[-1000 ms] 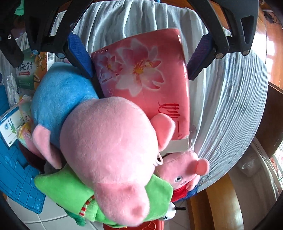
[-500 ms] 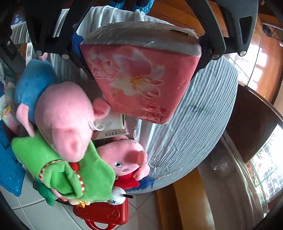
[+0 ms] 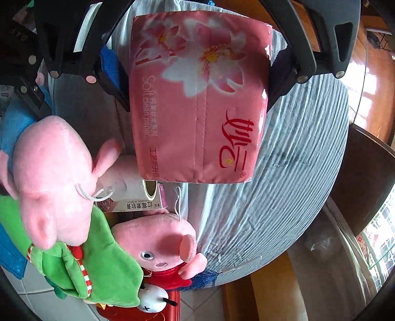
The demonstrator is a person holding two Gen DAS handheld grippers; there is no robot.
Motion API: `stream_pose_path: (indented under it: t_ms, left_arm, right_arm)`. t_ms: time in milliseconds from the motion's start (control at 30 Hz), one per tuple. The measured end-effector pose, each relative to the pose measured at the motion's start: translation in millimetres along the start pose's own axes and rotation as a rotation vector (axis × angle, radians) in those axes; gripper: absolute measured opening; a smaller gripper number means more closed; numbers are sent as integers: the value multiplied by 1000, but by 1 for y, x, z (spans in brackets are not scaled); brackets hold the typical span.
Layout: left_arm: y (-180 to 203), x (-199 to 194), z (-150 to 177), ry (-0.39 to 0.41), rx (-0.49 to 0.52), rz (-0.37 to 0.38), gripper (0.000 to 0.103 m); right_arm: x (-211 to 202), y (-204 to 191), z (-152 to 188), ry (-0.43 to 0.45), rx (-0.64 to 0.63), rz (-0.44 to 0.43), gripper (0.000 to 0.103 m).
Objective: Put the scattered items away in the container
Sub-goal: 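Grasp the pink tissue pack with left tool while right tool grasps the pink pig plush, then lift the tissue pack with left tool while right tool carries the pig toward the crate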
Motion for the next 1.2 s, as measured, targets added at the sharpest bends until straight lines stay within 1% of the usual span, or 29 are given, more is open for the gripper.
stream_pose_path:
  t_ms: [133, 233, 300, 367, 400, 500, 567, 633, 700, 733, 800, 833, 867, 900, 967, 1033, 1067, 1100, 1167, 1200]
  left_arm:
    - [4, 8, 0, -21, 28, -25, 97]
    - [1, 15, -1, -54, 15, -23, 97]
    - [-2, 18, -2, -62, -6, -6, 99]
    - [-3, 18, -2, -62, -13, 13, 99]
    - [-3, 18, -1, -56, -16, 23, 99]
    - [-3, 15, 2, -57, -24, 36, 99]
    - [-3, 12, 3, -62, -30, 42, 98]
    - [-2, 9, 4, -54, -33, 44, 98]
    - [-2, 12, 3, -54, -29, 29, 98]
    - [-1, 13, 3, -59, -25, 25, 98]
    - [-2, 11, 4, -54, -24, 10, 97]
    - [-4, 9, 5, -58, -25, 20, 97]
    - [-5, 5, 6, -56, -24, 33, 97]
    - [-3, 0, 10, -47, -20, 33, 97]
    - [2, -5, 12, -36, 1, 21, 97]
    - [2, -2, 12, -46, 6, 16, 97]
    - [3, 0, 12, -53, 1, 19, 97]
    - [4, 2, 14, -59, -2, 22, 97]
    - [13, 3, 16, -44, -5, 18, 98]
    - [14, 2, 17, -38, -4, 20, 97]
  right_arm:
    - [9, 0, -2, -13, 7, 27, 103]
    - [21, 1, -2, -41, 39, 23, 103]
    - [35, 8, 2, -97, 95, -18, 103]
    - [54, 17, 9, -184, 170, -110, 103]
    - [59, 19, 12, -206, 183, -123, 103]
    - [49, 14, 12, -177, 136, -83, 102]
    - [24, 13, 12, -94, 112, -56, 102]
    - [0, 11, 13, -4, 91, -47, 103]
    - [-11, 4, 13, 61, 53, -36, 103]
    - [-8, -1, 12, 63, 30, -34, 103]
    - [5, -10, 11, 30, 9, -35, 103]
    - [10, -11, 11, 11, 19, -47, 103]
    - [10, -10, 12, -6, 36, -62, 100]
    - [6, -8, 14, -7, 54, -76, 96]
    - [-7, -4, 17, 10, 70, -96, 96]
    - [-18, -3, 20, 27, 67, -113, 102]
    - [-20, -4, 20, 41, 55, -111, 103]
    - [-21, -8, 19, 51, 35, -104, 103]
    - [-12, -14, 20, 38, 1, -102, 103]
    - [-5, -15, 16, 15, 6, -125, 99]
Point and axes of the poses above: each gripper's, at about its wrist camera, not at the fingertips, and x roughly the way its jaws point, y to its right, z to its underside, the point moved 1 cm from there along x, roughly the way its jaws point, and after that the axes turned 9 degrees about z, right-handed, at the moved point
